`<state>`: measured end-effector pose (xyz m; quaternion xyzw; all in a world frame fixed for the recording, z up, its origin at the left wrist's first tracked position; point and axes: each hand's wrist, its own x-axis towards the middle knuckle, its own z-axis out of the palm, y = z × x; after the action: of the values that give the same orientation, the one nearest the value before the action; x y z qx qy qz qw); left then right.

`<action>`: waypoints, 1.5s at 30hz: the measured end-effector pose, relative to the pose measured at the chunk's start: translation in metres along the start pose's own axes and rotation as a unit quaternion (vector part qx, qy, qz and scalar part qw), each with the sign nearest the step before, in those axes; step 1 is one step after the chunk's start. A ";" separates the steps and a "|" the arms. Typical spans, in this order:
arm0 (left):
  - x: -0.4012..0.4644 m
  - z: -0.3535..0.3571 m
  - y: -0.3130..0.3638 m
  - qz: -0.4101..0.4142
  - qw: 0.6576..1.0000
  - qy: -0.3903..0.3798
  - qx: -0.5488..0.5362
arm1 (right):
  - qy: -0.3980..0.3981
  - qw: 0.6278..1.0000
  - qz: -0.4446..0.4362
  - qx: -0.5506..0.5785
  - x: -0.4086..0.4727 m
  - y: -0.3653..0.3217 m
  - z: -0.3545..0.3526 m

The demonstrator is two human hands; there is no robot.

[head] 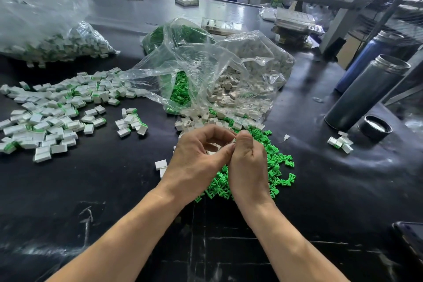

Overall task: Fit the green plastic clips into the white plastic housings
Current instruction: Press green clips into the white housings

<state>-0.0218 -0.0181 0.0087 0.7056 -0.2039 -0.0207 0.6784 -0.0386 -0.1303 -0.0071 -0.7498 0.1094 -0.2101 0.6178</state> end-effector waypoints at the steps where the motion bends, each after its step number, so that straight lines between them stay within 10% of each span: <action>1: 0.000 0.000 0.000 0.000 1.000 -0.002 -0.003 | -0.002 1.000 -0.002 0.001 0.000 0.001 0.001; 33: 0.005 -0.015 -0.002 -0.031 0.998 0.049 0.030 | -0.069 0.994 -0.085 0.006 0.007 0.002 -0.023; 45: 0.006 -0.023 -0.008 0.034 0.956 0.058 0.284 | -0.044 0.998 -0.034 -0.038 0.009 0.007 -0.020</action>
<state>-0.0071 0.0017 0.0041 0.8619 -0.1852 0.1017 0.4610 -0.0390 -0.1536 -0.0089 -0.7843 0.0646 -0.1931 0.5861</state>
